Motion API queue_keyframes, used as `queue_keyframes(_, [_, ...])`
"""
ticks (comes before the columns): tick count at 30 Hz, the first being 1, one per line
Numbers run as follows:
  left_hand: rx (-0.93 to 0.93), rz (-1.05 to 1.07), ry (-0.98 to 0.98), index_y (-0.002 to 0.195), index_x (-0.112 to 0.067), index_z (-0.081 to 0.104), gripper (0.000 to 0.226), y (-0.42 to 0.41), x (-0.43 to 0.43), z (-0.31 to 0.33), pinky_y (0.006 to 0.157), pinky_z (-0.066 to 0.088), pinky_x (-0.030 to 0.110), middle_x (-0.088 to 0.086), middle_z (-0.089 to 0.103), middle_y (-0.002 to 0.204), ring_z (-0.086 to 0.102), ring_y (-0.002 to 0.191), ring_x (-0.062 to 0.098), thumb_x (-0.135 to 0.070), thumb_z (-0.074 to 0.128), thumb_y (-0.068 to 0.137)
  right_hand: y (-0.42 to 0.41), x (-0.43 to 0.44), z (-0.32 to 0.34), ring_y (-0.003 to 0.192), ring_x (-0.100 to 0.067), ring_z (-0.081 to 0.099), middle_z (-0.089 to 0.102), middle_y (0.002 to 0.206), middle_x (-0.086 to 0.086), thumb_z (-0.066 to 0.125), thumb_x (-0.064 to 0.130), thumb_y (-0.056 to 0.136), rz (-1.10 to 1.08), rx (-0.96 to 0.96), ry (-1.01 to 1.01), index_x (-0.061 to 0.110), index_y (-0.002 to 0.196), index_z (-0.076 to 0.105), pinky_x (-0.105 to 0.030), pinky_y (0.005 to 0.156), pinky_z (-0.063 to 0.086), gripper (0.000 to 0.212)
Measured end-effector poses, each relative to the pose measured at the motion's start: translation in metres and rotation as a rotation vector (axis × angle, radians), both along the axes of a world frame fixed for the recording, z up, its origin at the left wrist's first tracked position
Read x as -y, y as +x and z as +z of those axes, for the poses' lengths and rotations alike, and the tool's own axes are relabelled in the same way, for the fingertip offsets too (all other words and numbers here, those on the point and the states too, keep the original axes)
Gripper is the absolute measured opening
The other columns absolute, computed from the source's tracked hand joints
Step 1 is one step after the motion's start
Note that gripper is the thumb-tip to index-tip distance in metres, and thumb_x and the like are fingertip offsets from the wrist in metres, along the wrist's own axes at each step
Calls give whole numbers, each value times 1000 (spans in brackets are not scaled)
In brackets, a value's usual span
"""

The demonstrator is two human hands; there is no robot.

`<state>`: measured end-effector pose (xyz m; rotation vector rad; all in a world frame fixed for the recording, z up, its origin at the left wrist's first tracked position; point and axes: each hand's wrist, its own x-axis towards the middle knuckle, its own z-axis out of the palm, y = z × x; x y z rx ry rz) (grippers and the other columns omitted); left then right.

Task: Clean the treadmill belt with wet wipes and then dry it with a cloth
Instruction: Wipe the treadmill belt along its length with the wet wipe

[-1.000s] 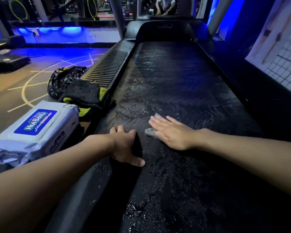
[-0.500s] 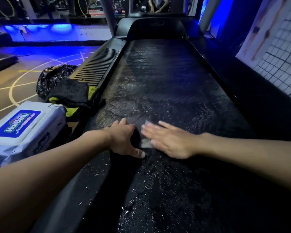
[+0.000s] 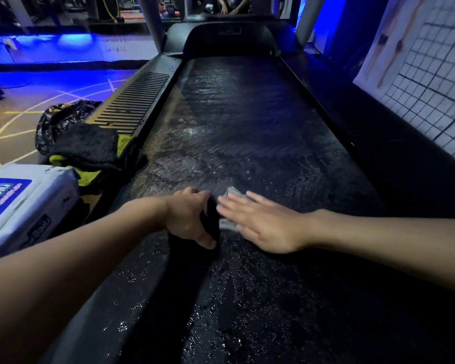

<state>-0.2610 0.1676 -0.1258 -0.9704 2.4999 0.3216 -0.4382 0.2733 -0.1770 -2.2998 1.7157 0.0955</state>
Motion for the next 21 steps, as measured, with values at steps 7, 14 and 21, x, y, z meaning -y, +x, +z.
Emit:
queue_keyframes(7, [43, 92, -84, 141, -11, 26, 114, -15, -16, -12, 109, 33, 56, 16, 26, 144, 24, 139, 35, -80, 66, 60, -21, 2, 3, 150, -9, -18, -7, 165, 6, 13, 37, 108, -175, -27, -65, 21, 158, 5, -37, 123, -10, 54])
queue_keyframes(14, [-47, -122, -20, 140, -3, 33, 99, -30, -14, -11, 113, 34, 39, 7, 26, 147, 35, 138, 28, -58, 77, 70, -40, 9, 3, 149, -7, -18, -9, 165, 8, 13, 35, 108, -210, -70, -24, 25, 159, 6, -45, 123, -8, 52])
queue_keyframes(21, [-20, -41, -27, 132, -16, 39, 98, -41, -18, -3, 105, 40, 45, 7, 35, 130, 38, 127, 29, -77, 68, 62, -55, -10, 4, 147, -3, -21, -13, 163, 11, 10, 38, 107, -117, -72, -16, 25, 158, -1, -40, 122, -13, 53])
